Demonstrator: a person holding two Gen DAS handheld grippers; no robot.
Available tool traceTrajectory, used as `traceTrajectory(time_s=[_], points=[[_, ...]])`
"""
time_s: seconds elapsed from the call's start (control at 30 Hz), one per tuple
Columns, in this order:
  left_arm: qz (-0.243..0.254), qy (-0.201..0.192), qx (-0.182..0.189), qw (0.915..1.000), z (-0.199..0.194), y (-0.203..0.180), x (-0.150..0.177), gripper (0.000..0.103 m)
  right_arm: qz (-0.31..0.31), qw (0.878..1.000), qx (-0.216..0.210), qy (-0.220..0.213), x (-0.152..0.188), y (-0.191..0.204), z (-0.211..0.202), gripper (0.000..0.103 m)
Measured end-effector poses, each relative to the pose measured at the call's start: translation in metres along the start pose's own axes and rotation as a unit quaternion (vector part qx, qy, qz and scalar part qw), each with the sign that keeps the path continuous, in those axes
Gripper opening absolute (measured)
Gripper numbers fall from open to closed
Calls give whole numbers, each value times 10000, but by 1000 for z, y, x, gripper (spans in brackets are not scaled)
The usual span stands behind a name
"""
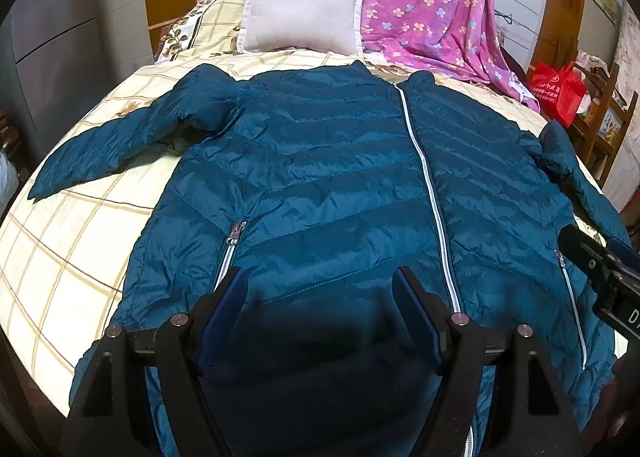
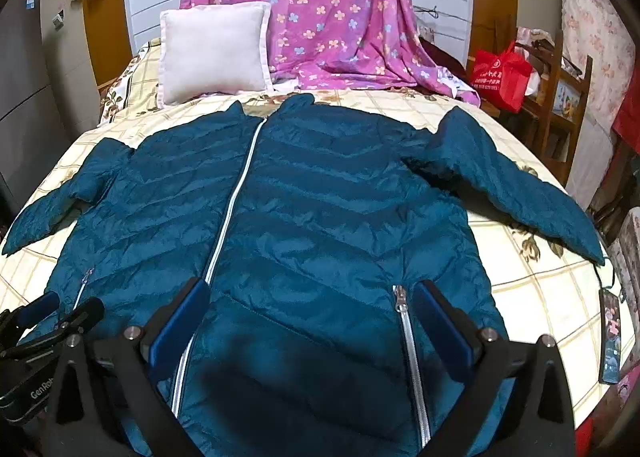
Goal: Fold large clothes
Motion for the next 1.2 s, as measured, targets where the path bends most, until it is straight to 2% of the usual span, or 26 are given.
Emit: traceTrajectory(time_s=[0.53, 0.97, 1.2], points=[[79, -16, 7, 10000, -8, 0, 12, 40, 197, 9995, -252, 8, 14, 3, -7, 103], [92, 140, 97, 9998, -10, 0, 23, 40, 3, 9999, -106, 52, 26, 6, -19, 102], [204, 208, 130, 9995, -11, -6, 32, 40, 129, 9997, -187, 79, 34, 3, -23, 102]])
Point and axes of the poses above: each gripper's, at about its wrist camera, not at the fingertips, and z roughly the way its jaws point, y to its left, x to its underside, the point moved 1 cm from there along z, roughly the way its jaws point, and after that the axes turned 15 degrees about -z, right-handed, at the moved point
